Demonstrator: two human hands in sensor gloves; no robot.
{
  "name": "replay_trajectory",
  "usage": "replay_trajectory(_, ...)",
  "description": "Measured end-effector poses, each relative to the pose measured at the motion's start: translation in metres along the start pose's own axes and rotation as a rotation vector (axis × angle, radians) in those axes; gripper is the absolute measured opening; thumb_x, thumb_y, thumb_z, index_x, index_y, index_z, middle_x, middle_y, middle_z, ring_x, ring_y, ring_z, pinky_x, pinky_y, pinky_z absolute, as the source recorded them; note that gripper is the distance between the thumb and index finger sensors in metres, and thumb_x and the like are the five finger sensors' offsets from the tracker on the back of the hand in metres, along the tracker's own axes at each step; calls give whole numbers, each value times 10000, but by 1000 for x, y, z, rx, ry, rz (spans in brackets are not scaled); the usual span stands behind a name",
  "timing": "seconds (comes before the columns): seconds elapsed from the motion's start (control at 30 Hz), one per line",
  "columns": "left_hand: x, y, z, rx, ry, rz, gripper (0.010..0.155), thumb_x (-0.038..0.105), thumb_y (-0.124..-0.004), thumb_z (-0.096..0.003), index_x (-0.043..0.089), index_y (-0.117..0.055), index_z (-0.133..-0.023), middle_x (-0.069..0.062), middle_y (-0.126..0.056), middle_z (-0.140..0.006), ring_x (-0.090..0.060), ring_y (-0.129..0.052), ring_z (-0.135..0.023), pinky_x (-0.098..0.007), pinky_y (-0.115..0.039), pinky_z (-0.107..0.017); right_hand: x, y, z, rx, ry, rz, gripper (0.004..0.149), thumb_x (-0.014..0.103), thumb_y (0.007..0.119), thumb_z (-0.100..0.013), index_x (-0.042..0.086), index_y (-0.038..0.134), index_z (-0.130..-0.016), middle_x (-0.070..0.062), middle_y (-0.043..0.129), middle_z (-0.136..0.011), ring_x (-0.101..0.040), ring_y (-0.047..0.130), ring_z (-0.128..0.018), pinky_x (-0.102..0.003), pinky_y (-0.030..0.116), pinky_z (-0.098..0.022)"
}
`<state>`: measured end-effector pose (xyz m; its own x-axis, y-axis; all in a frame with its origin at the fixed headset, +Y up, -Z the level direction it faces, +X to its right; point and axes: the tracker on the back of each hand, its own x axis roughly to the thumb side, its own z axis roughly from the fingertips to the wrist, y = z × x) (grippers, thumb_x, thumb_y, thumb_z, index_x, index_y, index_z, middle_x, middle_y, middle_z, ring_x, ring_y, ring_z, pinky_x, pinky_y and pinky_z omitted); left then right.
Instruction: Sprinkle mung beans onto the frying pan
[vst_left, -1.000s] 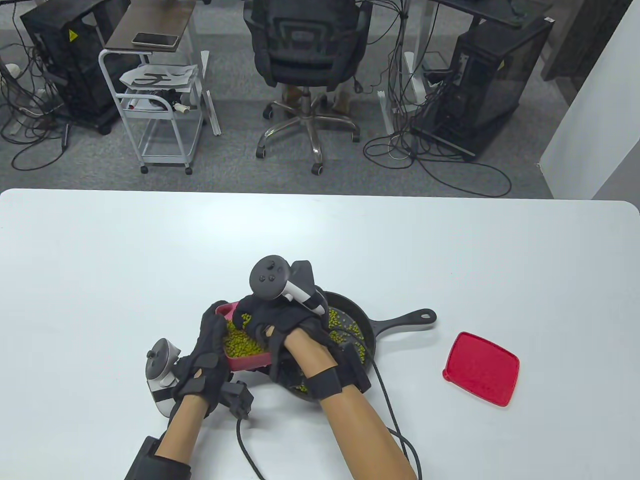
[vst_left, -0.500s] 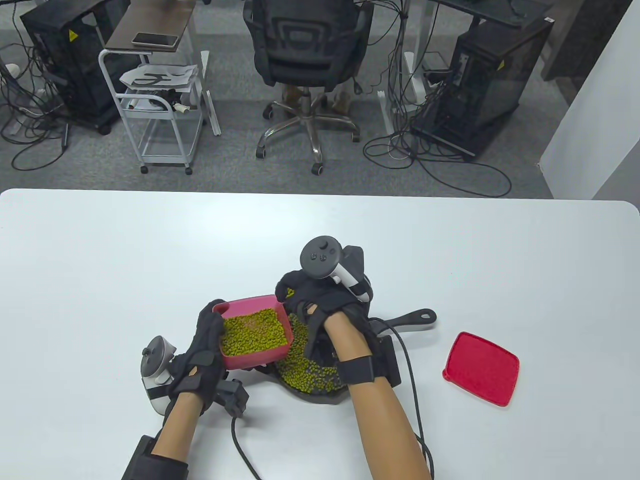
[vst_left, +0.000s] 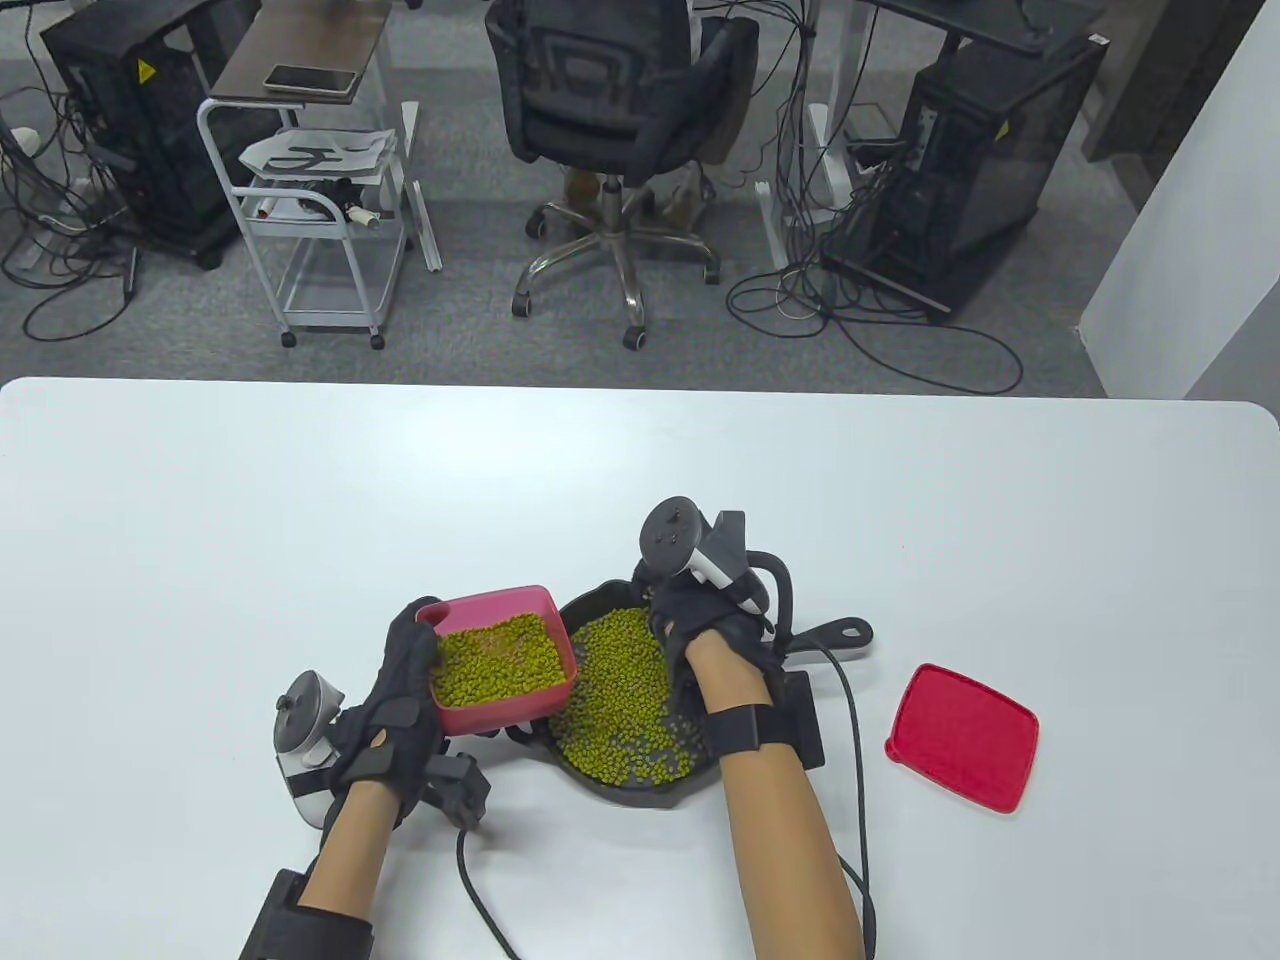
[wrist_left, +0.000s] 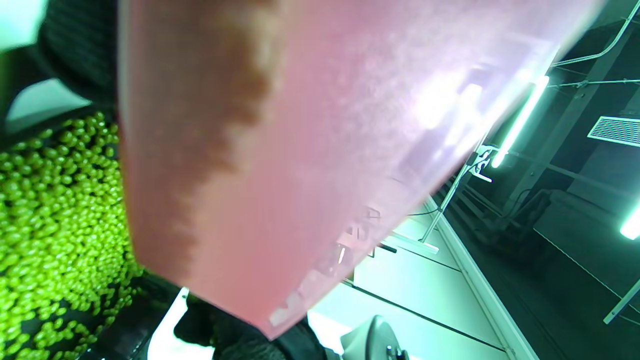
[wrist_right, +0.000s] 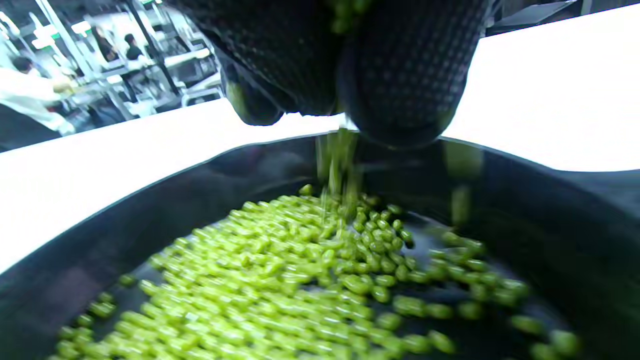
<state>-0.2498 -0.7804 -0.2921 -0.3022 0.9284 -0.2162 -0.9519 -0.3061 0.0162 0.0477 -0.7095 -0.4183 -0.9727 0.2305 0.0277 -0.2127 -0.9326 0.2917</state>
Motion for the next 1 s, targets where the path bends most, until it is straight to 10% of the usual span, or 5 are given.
replay_trajectory(0.63,0,0,0,-14,-10,-7,695,681,-566,-544,375,-366,-1135,-250,-463,-1087,-443,-883,-656,-451,-914,-370,24,29,63,319,-197,124,372,110,847,-516,225,835,-870,-153,811,-948,-448,881,-701,-342,924,-405)
replay_trajectory(1.0,1,1,0,-18,-11,5,696,683,-565,-544,376,-364,-1135,-247,-462,-1089,-440,-884,-657,-450,-914,-370,17,27,58,417,-216,-120,538,396,763,-567,199,662,-1057,-251,546,-1153,-561,589,-966,-622,716,-603)
